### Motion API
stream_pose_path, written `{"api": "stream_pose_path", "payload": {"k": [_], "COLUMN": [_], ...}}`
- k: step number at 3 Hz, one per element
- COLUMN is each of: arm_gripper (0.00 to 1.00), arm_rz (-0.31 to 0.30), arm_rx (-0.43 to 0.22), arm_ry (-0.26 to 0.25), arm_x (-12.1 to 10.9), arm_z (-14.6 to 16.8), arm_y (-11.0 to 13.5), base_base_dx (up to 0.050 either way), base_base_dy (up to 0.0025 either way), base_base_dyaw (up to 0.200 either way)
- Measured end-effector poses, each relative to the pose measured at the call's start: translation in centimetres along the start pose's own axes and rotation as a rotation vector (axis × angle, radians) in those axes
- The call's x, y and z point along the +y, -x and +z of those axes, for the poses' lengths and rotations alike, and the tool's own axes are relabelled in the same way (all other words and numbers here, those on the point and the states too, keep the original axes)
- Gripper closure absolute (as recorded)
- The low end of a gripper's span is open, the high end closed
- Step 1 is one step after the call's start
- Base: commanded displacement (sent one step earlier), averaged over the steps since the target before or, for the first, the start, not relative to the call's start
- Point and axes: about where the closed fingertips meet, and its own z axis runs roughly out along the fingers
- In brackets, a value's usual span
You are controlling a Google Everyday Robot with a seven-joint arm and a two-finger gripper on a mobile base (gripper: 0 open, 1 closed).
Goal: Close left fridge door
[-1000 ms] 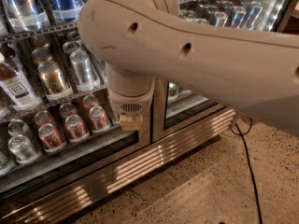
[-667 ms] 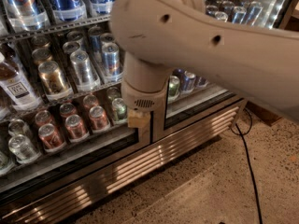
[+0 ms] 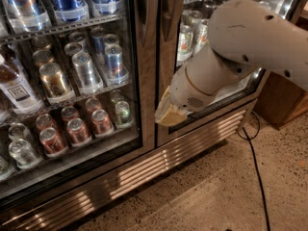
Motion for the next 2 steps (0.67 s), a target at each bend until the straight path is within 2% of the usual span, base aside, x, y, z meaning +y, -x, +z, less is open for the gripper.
{"api": "stream_pose_path", "payload": {"k": [1,2], "arm_gripper": [1.00,1.00], "arm_rz": [-0.017,-0.017], "arm_rx": [-0.040,-0.040], "arm_ry": [0.016,0.016], "arm_x": [0.49,0.49], "arm_z": [-0.03,-0.03], "arm_y": [1.04,1.04], "base_base_dx": [0.000,-0.050], "base_base_dy": [0.00000,0.00001], "base_base_dyaw": [0.000,0.000]}}
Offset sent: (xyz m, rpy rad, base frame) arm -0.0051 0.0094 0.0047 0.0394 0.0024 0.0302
